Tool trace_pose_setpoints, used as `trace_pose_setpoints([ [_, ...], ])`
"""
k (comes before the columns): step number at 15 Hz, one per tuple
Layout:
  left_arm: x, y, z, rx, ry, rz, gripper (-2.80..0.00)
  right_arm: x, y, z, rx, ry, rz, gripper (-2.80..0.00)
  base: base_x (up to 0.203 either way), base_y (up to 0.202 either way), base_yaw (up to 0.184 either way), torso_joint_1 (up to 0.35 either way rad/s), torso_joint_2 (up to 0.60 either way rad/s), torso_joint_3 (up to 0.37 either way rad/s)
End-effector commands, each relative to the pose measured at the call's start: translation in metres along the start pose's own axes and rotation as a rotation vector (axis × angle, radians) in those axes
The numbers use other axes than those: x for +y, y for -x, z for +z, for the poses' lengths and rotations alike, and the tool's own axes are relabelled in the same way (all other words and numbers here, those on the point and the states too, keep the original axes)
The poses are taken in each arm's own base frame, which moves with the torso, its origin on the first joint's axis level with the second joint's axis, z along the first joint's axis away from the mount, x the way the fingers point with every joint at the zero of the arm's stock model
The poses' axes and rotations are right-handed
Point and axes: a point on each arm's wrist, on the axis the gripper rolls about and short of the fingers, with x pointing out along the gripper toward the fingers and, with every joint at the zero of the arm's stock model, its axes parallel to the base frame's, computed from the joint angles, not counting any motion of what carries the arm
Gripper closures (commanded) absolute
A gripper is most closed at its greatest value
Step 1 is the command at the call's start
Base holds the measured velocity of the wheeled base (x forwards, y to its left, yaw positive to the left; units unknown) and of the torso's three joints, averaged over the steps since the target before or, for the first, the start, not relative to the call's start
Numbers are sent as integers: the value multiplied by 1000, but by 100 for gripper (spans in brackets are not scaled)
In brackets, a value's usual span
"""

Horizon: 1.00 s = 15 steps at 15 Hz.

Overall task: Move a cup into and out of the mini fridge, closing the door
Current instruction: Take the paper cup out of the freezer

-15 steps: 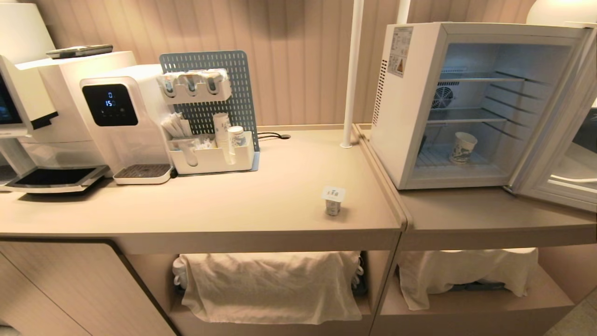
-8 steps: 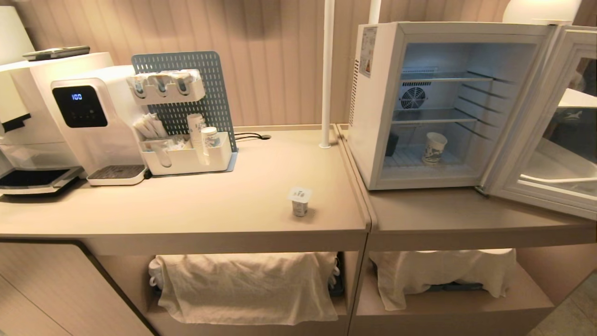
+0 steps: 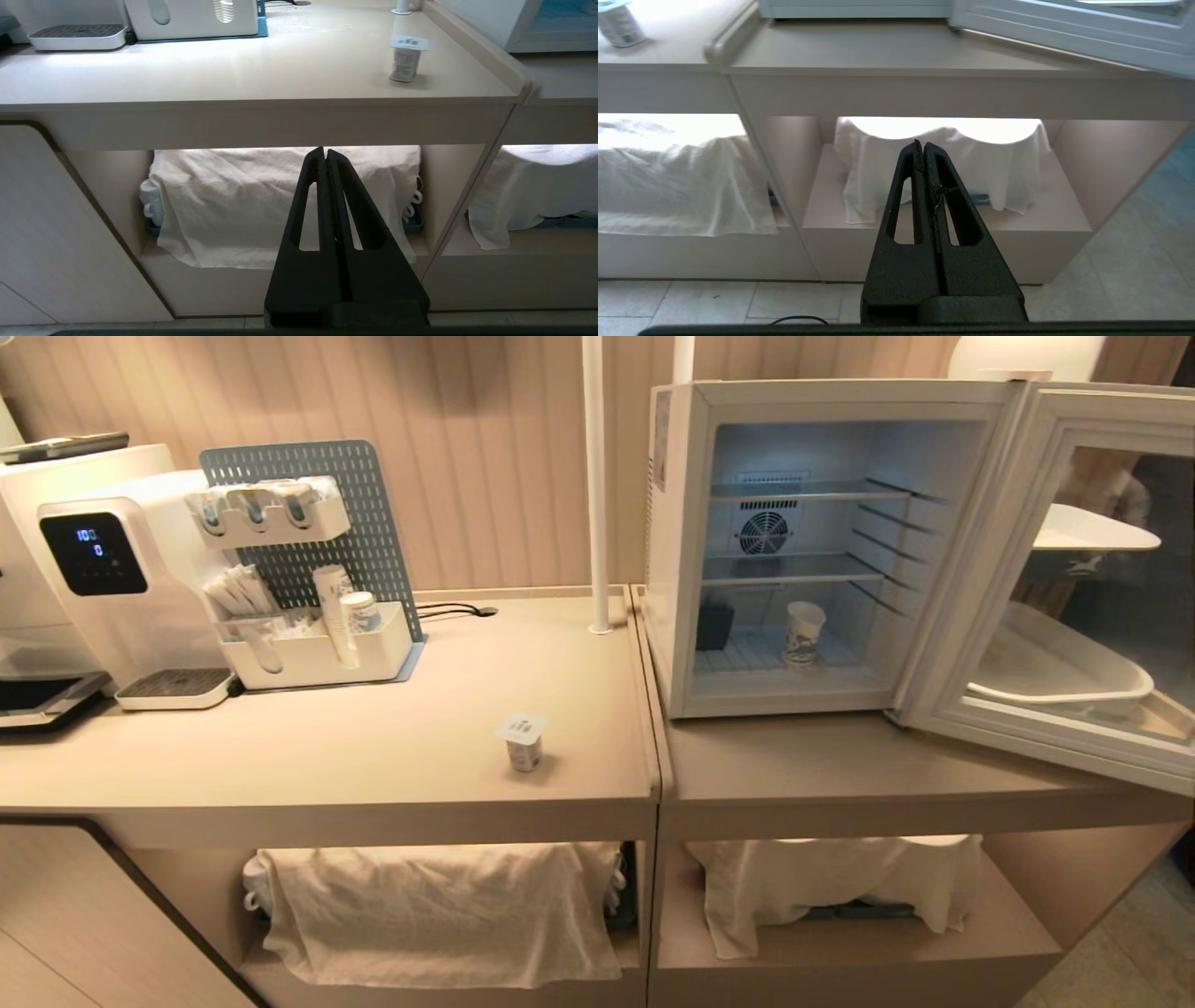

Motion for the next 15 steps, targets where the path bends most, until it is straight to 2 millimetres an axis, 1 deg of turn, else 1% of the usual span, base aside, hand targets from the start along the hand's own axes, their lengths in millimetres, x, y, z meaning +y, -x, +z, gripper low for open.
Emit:
trace_pose_setpoints([
  [1,0,0,0,0,1,-1,0,0,0,0,4,1,1,0,0,-181,-1,-2,2,2],
  [2,0,0,0,1,1,-1,0,0,0,0,3,1,0,0,0,-97,-1,0,2,7],
  [6,0,0,0,3,1,-1,0,0,0,0,3,1,0,0,18,2,-2,2,0,1],
  [13,0,0,0,0,1,-1,0,0,0,0,2,-1,0,0,192,1,0,2,4,-1],
  [15,0,0,0,0,1,-1,0,0,1,3,-10,2,-3,0,128,0,-1,4,6,-2],
])
